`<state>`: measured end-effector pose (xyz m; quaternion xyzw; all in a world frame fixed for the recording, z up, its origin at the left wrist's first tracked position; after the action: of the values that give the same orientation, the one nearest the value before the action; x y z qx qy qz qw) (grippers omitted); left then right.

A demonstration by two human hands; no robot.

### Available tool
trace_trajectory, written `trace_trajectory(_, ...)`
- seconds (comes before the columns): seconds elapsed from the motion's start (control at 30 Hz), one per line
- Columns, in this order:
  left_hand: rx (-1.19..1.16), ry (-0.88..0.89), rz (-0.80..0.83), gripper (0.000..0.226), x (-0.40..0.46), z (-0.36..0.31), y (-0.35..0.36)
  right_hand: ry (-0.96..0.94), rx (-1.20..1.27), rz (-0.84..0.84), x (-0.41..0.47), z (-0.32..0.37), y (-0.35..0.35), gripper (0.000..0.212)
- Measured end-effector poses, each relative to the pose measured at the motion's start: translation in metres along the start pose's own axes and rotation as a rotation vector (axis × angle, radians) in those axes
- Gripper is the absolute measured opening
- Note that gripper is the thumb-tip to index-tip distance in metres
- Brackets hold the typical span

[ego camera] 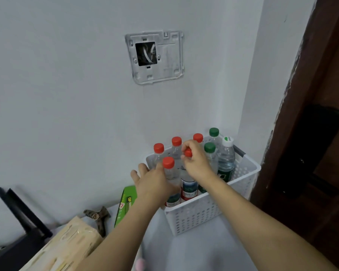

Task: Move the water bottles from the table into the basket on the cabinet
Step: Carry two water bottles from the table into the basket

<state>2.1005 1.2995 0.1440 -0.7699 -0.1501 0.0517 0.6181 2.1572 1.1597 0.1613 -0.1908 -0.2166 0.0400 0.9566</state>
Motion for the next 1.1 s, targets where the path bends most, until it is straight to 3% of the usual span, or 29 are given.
trace_trajectory(0.33, -0.045, -0.068, -0.013, 0.065, -0.003, 0.004, 0.003, -0.001, 0.020, 0.043, -0.007, -0.001, 0.004, 0.045)
trace_trajectory(0.6, -0.097, -0.096, 0.101, 0.054, -0.006, 0.005, -0.003, 0.033, 0.038, 0.072, -0.017, 0.014, -0.010, 0.044)
trace_trajectory(0.73, -0.212, -0.064, 0.046, 0.050, -0.009, 0.004, -0.029, -0.005, -0.016, 0.050, -0.031, 0.031, -0.032, 0.046)
trace_trajectory(0.83, -0.411, 0.055, -0.053, 0.047, -0.012, -0.006, -0.062, -0.014, -0.074, -0.017, -0.040, 0.048, -0.060, 0.048)
trace_trajectory(1.1, -0.199, 0.597, -0.316, 0.055, -0.055, -0.070, -0.134, -0.021, -0.366, -0.240, -0.088, 0.118, -0.145, 0.052)
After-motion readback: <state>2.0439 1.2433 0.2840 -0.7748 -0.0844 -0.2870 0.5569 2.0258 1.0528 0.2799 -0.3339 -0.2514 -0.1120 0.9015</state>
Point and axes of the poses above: each hand's wrist, its own x-axis towards the middle knuckle, its own y-axis out of the palm, z = x × y, the point moved 6 cm from there along x, towards the middle knuckle, and after that the axes turned 7 degrees about -y, right-handed, at the moved point
